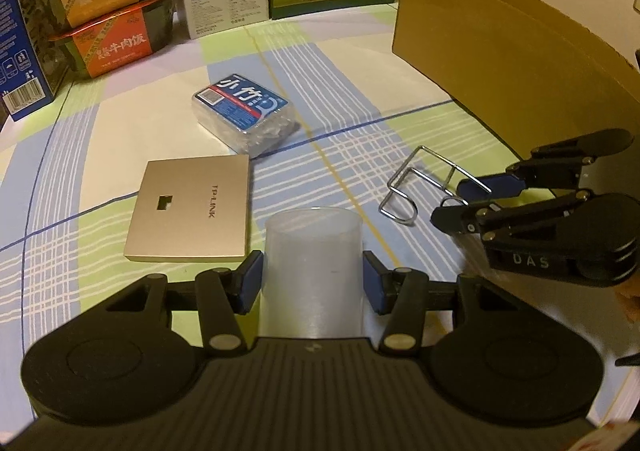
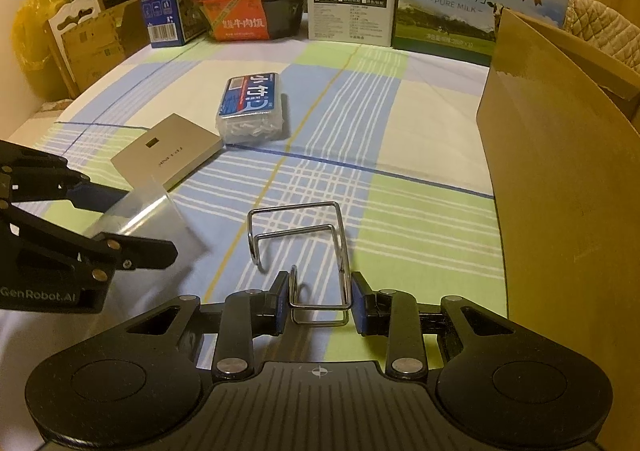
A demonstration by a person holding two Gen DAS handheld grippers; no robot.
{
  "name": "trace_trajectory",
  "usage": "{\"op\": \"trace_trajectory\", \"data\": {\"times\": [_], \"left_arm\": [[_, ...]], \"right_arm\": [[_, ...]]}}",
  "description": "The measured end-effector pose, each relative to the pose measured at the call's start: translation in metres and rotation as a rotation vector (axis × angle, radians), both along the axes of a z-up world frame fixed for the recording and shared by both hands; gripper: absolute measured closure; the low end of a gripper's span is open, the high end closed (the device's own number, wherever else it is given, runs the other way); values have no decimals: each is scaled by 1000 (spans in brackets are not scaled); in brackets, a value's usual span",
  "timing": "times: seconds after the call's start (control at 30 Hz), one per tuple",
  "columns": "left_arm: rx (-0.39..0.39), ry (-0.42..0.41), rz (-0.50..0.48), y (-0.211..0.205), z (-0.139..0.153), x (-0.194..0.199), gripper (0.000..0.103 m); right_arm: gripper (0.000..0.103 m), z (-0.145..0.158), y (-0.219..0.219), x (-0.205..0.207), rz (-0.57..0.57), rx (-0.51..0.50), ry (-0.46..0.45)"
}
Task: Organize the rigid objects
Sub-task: 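Lift the clear cup with the left gripper while the right gripper holds the rack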
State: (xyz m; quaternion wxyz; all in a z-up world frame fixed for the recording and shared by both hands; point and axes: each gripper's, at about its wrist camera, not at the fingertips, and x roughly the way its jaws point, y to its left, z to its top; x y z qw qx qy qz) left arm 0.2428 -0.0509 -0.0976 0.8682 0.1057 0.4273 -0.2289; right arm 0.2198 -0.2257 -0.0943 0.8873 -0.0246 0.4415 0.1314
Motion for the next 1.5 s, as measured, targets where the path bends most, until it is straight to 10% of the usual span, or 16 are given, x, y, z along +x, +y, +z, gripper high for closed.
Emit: {"op": "trace_trajectory", "data": {"times": [1.17,1.5], "left_arm": [[-57,5,106,16,14,-4,56],[-57,-1,117,19,15,-3,56]], "right_arm": [[75,9,-2,-28,-33,80,60],[50,10,8,-28,10,64,35]]}}
